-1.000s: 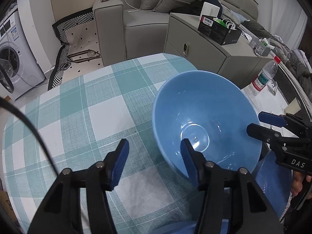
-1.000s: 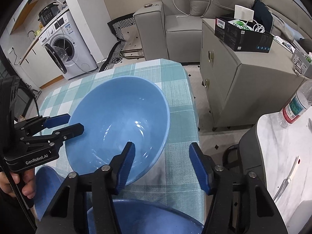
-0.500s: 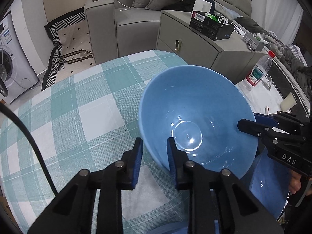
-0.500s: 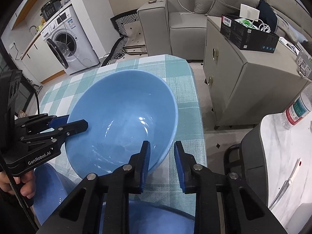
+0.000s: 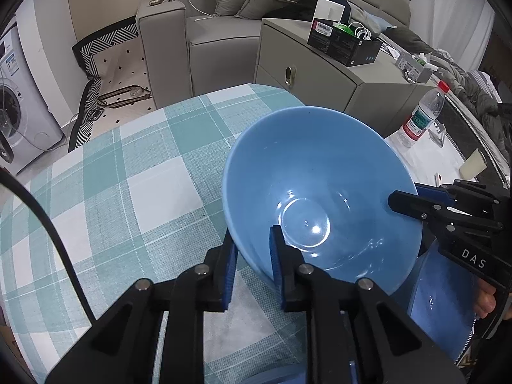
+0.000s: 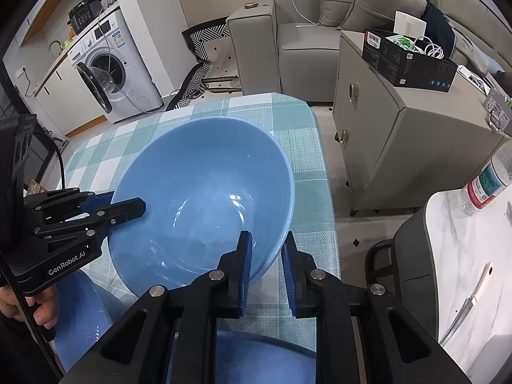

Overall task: Organize plates and bowls
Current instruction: 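Lift the gripped blue bowl with both tools and carry it toward another blue bowl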

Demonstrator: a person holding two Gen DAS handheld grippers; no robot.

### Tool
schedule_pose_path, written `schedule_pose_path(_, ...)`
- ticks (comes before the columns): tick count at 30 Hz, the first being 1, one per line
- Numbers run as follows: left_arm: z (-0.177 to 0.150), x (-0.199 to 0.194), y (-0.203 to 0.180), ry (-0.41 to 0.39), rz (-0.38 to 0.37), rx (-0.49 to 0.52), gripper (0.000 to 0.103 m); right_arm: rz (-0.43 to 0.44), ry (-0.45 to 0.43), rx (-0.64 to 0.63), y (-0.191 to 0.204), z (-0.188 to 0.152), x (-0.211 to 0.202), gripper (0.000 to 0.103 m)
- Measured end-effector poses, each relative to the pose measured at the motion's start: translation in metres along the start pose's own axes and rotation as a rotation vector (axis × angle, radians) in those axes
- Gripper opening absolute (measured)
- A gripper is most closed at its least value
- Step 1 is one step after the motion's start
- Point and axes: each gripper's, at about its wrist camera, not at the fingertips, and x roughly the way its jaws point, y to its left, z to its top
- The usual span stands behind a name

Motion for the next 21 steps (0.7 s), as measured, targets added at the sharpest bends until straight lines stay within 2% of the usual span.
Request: schedule_pose_path(21, 0.001, -0.019, -0.002, -0.043, 0.002, 0.003, 0.018, -0.009, -0.052, -0.009, 0.005, -0.001, -0.022, 0.019)
